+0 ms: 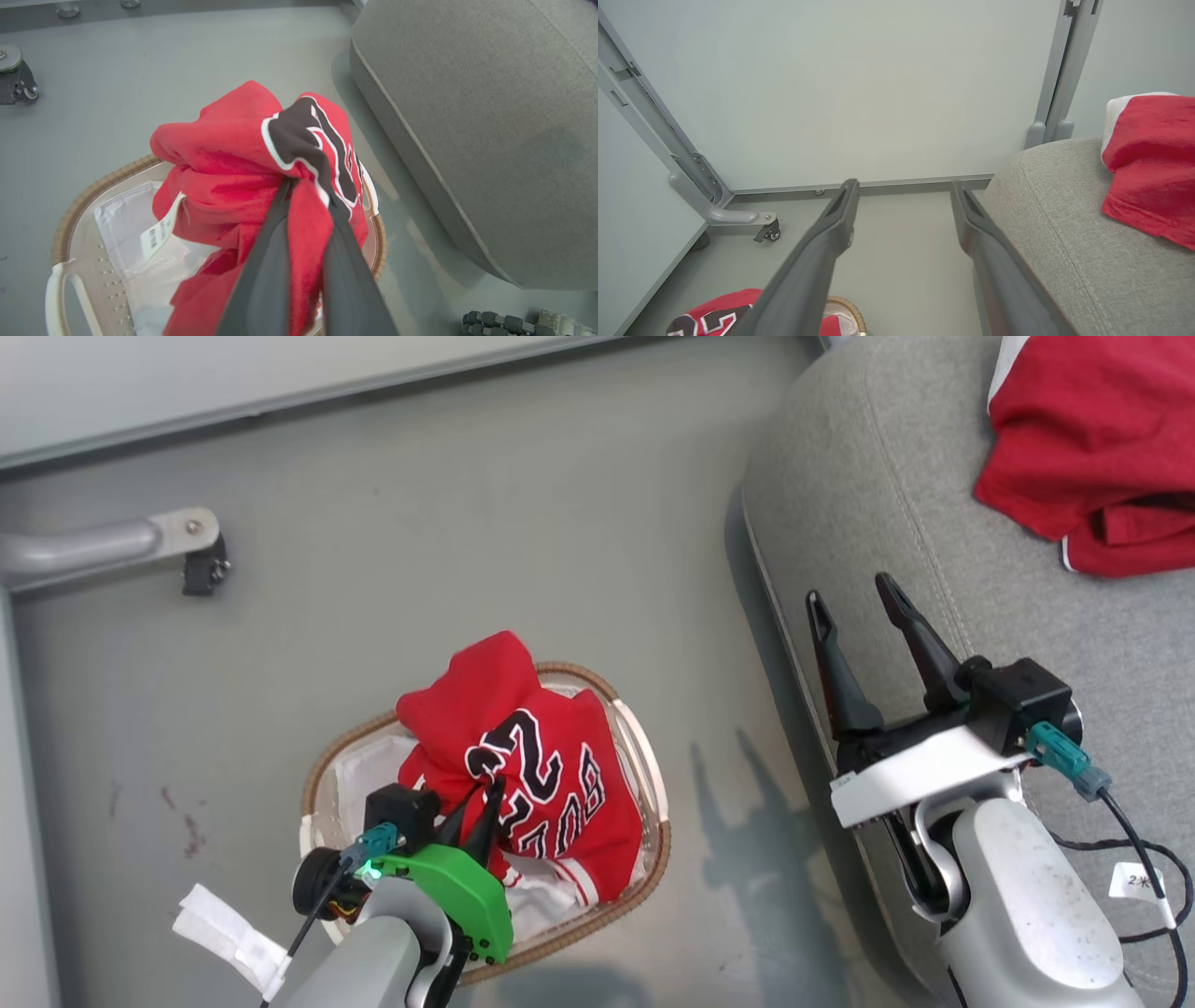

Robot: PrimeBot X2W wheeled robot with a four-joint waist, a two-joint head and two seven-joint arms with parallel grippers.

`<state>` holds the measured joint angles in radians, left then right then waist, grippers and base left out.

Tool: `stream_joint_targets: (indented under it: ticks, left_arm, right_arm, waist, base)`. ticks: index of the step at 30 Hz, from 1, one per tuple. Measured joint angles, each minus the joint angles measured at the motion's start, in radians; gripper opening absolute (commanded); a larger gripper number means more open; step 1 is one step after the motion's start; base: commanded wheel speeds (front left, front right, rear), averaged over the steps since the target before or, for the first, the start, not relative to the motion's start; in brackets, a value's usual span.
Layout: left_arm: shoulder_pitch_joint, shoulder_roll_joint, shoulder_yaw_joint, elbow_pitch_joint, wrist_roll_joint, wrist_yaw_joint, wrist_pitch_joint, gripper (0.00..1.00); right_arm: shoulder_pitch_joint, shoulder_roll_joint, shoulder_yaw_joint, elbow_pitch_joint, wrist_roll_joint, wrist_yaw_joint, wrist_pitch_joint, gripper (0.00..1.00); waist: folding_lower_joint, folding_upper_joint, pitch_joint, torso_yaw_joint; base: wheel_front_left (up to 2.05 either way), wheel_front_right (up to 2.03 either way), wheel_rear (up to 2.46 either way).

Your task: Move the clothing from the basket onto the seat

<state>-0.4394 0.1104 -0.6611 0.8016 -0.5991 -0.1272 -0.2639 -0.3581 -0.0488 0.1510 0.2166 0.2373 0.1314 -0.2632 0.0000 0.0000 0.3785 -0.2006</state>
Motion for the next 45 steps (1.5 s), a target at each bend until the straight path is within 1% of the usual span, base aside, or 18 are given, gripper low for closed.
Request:
stream_joint_targets:
  ticks: [7, 12, 18, 27, 31, 37, 41, 45]
  left_arm:
    - [0.074, -0.007, 0.134, -0.151, 0.084, 0.000, 0.000, 0.00]
    - [0.113, -0.010, 0.200, -0.250, 0.133, 0.000, 0.000, 0.00]
    - [0.117, -0.016, 0.252, -0.388, 0.175, -0.001, 0.000, 0.00]
    - [0.072, -0.021, 0.301, -0.565, 0.198, -0.002, 0.000, 0.00]
    - [0.072, -0.021, 0.305, -0.591, 0.205, -0.002, 0.000, 0.00]
    - [0.080, -0.030, 0.297, -0.608, 0.205, -0.002, 0.000, 0.00]
    - [0.085, -0.036, 0.276, -0.613, 0.205, -0.002, 0.000, 0.00]
    - [0.085, -0.041, 0.257, -0.613, 0.204, -0.002, 0.000, 0.00]
  right_arm:
    - [0.056, 0.000, -0.010, 0.012, -0.002, 0.000, 0.000, 1.00]
    - [0.091, 0.000, -0.012, 0.019, -0.010, 0.000, 0.000, 1.00]
    - [0.122, 0.000, -0.005, 0.026, -0.012, 0.000, 0.000, 1.00]
    - [0.147, 0.000, 0.026, 0.051, -0.019, 0.000, 0.000, 1.00]
    - [0.157, 0.000, 0.070, 0.078, -0.047, 0.000, 0.000, 1.00]
    - [0.147, -0.018, 0.182, 0.116, -0.097, 0.000, 0.000, 1.00]
    - [0.084, -0.037, 0.256, 0.135, -0.100, 0.000, 0.000, 1.00]
    - [0.026, -0.042, 0.332, 0.177, -0.096, 0.000, 0.000, 1.00]
  waist:
    - [0.0000, 0.0000, -0.092, 0.030]
    - [0.0000, 0.0000, -0.150, 0.050]
    - [0.0000, 0.0000, -0.205, 0.070]
    - [0.0000, 0.0000, -0.245, 0.088]
    - [0.0000, 0.0000, -0.261, 0.089]
    - [0.0000, 0.0000, -0.269, 0.095]
    - [0.0000, 0.0000, -0.270, 0.101]
    - [0.0000, 0.0000, -0.276, 0.110]
  base:
    - [0.00, 0.00, 0.00]
    - [0.00, 0.00, 0.00]
    - [0.00, 0.00, 0.00]
    - [0.00, 0.00, 0.00]
    - [0.00, 0.00, 0.00]
    - [0.00, 0.00, 0.00]
    - [0.00, 0.00, 0.00]
    - [0.00, 0.00, 0.00]
